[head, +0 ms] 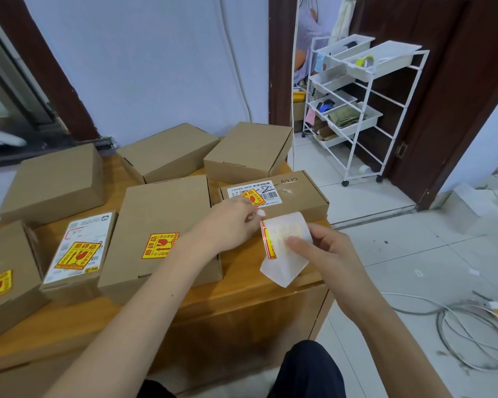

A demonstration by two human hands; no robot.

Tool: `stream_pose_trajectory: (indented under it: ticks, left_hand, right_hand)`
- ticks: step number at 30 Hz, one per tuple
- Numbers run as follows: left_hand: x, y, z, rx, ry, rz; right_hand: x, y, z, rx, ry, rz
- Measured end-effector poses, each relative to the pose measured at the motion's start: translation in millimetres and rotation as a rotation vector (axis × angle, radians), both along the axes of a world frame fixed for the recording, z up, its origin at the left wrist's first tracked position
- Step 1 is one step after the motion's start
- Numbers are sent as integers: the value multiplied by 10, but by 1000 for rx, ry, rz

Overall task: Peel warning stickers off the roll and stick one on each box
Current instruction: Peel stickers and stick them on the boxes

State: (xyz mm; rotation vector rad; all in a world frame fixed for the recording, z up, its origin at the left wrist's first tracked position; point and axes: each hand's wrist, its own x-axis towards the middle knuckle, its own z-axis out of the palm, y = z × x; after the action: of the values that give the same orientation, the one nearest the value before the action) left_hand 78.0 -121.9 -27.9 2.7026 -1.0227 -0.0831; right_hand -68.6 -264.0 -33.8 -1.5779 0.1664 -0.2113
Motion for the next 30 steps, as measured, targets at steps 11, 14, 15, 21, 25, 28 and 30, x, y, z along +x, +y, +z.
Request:
stream_pose_trajectory:
  ticks: [11, 14, 15, 21, 25, 28, 30]
  left_hand:
    - [-714, 407, 383, -448, 424, 202]
    - [-788, 529, 327, -585, 451, 168]
    - [-815, 562, 331, -641, 492, 173]
    - [-922, 728, 324, -774, 660, 198]
    - [-959, 798, 348, -810, 661, 158]
    - [-971, 849, 384, -771, 580, 171]
    - [-956, 899, 406, -741, 421, 250]
  right_hand:
    - [0, 258, 147, -33, -73, 49]
    - [-7, 368, 170, -40, -81, 83]
    - [-12, 402, 173, -31, -80, 89]
    - [-14, 535, 241, 25, -63, 86]
    - [-18, 603, 285, -38, -56, 103]
    - [-16, 618, 291, -70, -41, 85]
    - [-17, 616, 293, -72, -28, 70]
